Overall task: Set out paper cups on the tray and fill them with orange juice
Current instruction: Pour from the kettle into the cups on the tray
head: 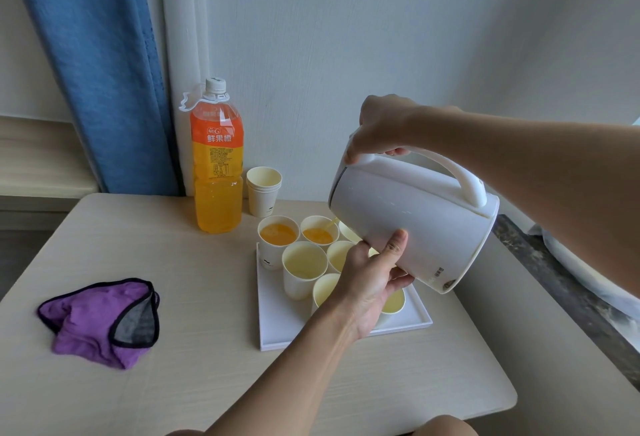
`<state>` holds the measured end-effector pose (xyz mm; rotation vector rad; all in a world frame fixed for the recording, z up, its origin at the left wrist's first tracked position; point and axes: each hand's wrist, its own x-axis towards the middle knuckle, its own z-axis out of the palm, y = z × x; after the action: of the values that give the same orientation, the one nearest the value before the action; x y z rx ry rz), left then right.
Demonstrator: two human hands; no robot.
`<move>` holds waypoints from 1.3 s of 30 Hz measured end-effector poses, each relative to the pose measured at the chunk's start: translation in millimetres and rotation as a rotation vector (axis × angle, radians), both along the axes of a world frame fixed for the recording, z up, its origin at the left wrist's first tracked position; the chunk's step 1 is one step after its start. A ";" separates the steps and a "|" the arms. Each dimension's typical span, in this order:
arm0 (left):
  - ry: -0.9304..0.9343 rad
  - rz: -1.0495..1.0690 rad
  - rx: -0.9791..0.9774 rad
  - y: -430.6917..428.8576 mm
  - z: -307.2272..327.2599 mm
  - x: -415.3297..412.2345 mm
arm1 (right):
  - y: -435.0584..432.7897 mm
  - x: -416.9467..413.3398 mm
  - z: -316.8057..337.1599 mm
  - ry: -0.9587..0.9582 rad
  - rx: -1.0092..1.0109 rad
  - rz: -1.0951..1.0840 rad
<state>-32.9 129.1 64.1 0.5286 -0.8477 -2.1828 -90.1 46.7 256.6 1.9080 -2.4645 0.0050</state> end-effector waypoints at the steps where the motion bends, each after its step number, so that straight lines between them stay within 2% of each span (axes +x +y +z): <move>1: 0.000 -0.001 0.004 0.1 0.2 -0.2 | 0.0 0.2 0.3 0.006 0.000 0.001; 30: 0.046 -0.028 0.012 -0.8 -0.8 -0.9 | 3.8 6.8 2.1 0.050 0.021 0.027; 39: -0.097 0.019 -0.106 -5.7 -3.5 0.8 | 11.5 -10.2 1.4 -0.071 -0.060 0.002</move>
<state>-32.1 123.4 60.7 0.5904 -1.0002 -2.0961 -100.3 58.2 258.0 1.9183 -2.4765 0.1469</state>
